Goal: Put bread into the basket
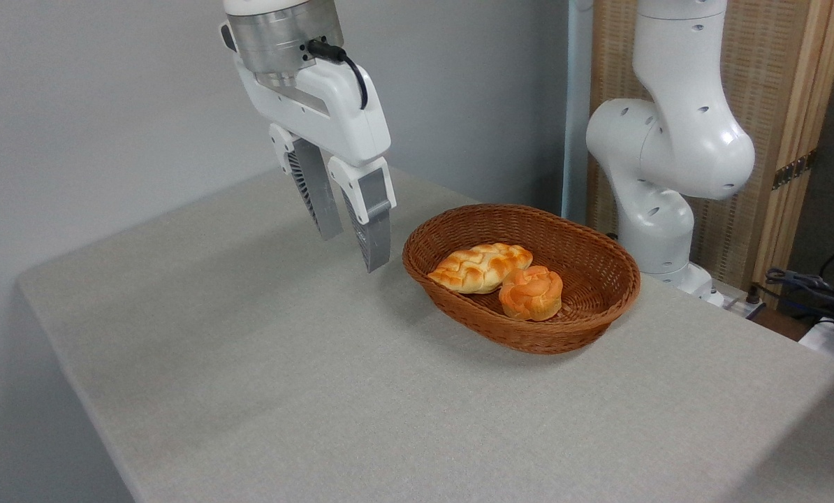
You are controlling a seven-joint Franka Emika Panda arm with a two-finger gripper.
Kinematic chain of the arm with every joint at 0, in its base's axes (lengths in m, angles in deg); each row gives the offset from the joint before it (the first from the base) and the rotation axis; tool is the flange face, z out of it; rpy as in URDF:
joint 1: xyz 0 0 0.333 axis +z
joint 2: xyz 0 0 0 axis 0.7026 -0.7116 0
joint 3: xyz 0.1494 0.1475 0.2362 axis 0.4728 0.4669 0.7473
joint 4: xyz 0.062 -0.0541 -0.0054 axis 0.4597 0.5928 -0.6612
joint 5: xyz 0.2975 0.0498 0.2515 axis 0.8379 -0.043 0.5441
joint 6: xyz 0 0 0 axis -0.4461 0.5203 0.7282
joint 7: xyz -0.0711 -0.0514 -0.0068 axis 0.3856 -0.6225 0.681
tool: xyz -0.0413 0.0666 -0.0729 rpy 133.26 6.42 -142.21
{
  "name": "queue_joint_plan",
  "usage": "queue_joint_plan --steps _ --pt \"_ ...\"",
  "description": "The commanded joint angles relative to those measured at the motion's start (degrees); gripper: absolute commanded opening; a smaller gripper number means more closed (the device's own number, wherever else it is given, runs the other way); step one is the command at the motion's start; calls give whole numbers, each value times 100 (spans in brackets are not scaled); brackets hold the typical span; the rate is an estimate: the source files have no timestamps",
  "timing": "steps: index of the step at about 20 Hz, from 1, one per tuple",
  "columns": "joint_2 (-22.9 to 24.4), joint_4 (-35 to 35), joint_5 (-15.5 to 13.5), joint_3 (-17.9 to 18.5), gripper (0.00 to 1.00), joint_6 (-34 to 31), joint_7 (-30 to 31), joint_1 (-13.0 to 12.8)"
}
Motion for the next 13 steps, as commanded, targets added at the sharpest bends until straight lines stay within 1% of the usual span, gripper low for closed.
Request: queue_joint_plan --steps 1,5,7,13 --pt "-49 -162 -75 -113 100 87 12 192" --pt "-6 -127 -83 -113 100 140 3 183" --pt "-5 -127 -92 -113 100 359 -15 183" --pt "-5 -127 -92 -122 100 351 -15 183"
